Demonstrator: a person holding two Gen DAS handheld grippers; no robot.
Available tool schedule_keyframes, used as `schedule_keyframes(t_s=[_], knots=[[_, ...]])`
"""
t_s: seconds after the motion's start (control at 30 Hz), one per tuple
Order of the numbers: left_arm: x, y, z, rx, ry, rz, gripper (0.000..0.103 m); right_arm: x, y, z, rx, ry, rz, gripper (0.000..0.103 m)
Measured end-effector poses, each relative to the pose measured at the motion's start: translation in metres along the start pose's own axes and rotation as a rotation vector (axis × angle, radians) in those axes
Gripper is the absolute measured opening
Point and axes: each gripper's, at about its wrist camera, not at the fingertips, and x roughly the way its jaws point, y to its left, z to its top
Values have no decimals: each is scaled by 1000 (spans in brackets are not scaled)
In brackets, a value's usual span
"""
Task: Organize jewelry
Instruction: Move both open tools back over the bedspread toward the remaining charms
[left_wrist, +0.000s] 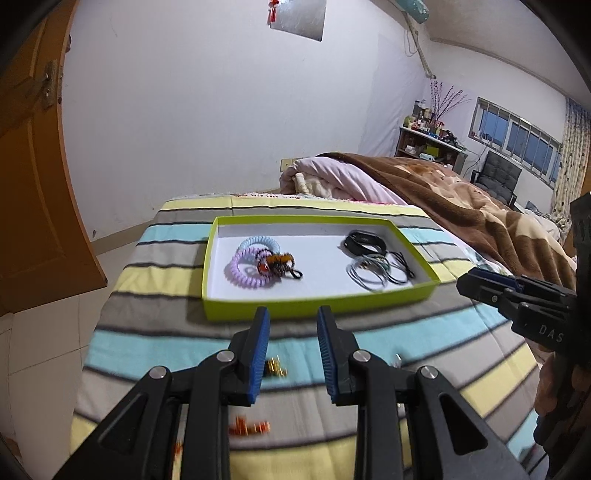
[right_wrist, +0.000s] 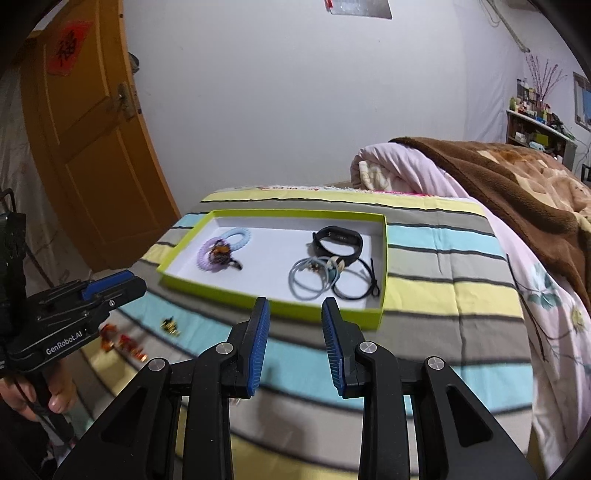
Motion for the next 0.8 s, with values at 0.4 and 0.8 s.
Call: schedule_keyframes(t_s=[0.4,0.8], knots=[[-56,-9,-48,11,-22,14,28,-60,33,-51,-9,-26,28,30],[-93,-13,-79,8,-55,32,28,-90,47,-89,-1,-33,34,30]])
